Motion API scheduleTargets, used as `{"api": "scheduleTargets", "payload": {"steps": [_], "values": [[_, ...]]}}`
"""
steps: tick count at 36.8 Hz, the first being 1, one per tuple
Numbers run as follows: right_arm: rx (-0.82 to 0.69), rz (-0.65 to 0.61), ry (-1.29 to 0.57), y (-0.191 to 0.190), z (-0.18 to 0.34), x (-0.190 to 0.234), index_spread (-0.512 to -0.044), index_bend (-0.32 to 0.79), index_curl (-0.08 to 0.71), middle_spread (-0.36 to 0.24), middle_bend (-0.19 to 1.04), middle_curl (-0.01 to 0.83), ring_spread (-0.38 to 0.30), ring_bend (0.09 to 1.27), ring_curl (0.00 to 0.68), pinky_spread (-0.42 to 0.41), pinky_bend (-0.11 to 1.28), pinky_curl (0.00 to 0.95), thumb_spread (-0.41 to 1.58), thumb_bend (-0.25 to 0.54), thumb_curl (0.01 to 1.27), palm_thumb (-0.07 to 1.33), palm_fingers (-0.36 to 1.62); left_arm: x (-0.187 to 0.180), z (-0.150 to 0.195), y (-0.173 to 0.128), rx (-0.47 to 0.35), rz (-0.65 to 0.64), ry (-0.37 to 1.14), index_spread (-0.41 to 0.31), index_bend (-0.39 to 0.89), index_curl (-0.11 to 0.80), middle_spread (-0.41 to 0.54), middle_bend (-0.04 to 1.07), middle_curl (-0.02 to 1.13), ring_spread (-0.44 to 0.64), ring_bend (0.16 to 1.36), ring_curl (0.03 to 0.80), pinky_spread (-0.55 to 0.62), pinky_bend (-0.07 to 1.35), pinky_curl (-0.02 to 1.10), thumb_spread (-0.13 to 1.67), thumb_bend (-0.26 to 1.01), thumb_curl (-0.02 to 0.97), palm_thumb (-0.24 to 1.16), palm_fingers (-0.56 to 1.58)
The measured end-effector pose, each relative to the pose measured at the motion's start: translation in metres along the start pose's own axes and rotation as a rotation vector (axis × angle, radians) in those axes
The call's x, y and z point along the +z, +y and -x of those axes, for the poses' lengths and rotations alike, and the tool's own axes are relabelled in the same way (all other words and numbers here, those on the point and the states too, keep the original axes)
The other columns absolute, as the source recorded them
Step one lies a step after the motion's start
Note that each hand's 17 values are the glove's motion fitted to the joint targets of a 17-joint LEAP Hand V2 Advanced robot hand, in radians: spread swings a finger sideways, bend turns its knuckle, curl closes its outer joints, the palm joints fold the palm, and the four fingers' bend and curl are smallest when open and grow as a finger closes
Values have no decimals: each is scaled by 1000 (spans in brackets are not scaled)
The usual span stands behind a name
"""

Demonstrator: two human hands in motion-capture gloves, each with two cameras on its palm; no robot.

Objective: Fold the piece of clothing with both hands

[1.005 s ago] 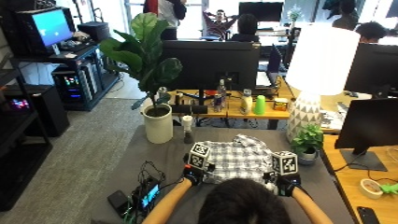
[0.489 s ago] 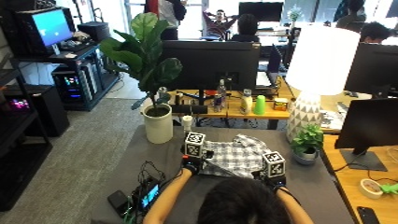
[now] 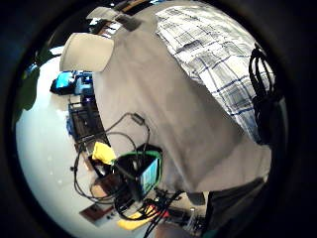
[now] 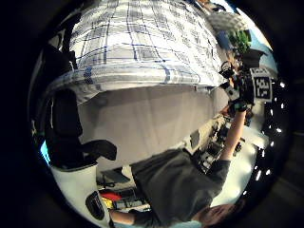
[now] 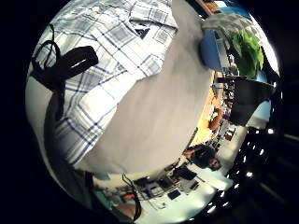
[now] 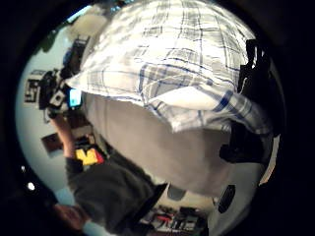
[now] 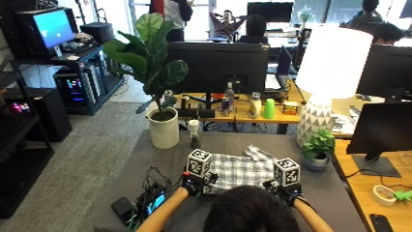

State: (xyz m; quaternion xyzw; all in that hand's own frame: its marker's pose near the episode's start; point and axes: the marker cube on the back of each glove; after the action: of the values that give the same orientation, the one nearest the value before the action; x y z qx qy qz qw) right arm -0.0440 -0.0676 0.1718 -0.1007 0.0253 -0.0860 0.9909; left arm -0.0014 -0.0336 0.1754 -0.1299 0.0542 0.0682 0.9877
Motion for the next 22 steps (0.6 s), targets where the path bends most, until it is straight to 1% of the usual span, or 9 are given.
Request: {"api": "scheduleTargets", "payload": {"steps": [5,9,11,13,15,17,19,21,22], "values": [[-109,108,-3,47,25,-38,-250,158,329,-159,374,460,-219,604,423,-247,569,434,825,42,514,1058,1223,-25,-5,48,84,18,47,-293,190,484,-307,410,525,-353,619,450,-367,518,477,1394,97,365,634,1221],[-113,145,16,49,25,-71,-252,149,338,-164,370,464,-226,603,427,-259,576,437,771,8,536,1055,1229,-52,0,55,76,-19,81,-298,194,495,-310,416,537,-353,616,454,-367,514,481,1388,93,383,645,1236],[-64,145,43,28,15,-89,-252,149,342,-166,371,467,-229,599,427,-262,574,439,748,-3,548,1061,1226,-64,9,39,27,-35,87,-301,197,501,-312,421,543,-354,626,462,-363,510,482,1363,95,405,668,1242],[18,134,83,-7,3,-103,-252,151,347,-167,373,470,-227,597,430,-263,567,439,732,-11,558,1066,1222,-73,17,11,-49,-27,83,-302,202,507,-311,424,550,-354,627,465,-366,508,486,1345,94,422,682,1240],[115,117,120,-41,-3,-113,-252,153,352,-169,374,474,-227,598,433,-260,552,438,721,-15,566,1067,1215,-78,23,-19,-149,14,70,-303,203,513,-313,428,557,-351,633,470,-361,505,489,1325,90,438,692,1236],[204,93,144,-58,3,-121,-253,159,358,-168,373,476,-225,594,434,-260,538,436,723,-15,572,1072,1204,-81,24,-35,-259,71,54,-304,204,519,-314,430,563,-352,638,475,-360,502,491,1307,86,454,700,1232],[279,69,151,-70,10,-118,-253,155,361,-165,374,479,-225,592,436,-260,525,433,732,-11,579,1082,1195,-74,25,-49,-344,123,55,-305,209,525,-315,427,568,-353,637,478,-354,497,494,1297,80,466,703,1221],[336,28,154,-86,10,-107,-253,146,362,-166,376,483,-227,594,441,-260,512,431,739,-11,584,1089,1186,-60,28,-68,-390,160,69,-301,208,530,-312,423,572,-352,639,480,-350,490,496,1295,76,476,704,1209],[354,-3,156,-93,9,-101,-257,110,352,-166,386,487,-224,611,447,-257,492,425,752,-1,586,1104,1153,-52,30,-76,-405,169,75,-302,207,532,-312,422,574,-350,637,481,-351,478,493,1296,71,478,699,1196]]}}
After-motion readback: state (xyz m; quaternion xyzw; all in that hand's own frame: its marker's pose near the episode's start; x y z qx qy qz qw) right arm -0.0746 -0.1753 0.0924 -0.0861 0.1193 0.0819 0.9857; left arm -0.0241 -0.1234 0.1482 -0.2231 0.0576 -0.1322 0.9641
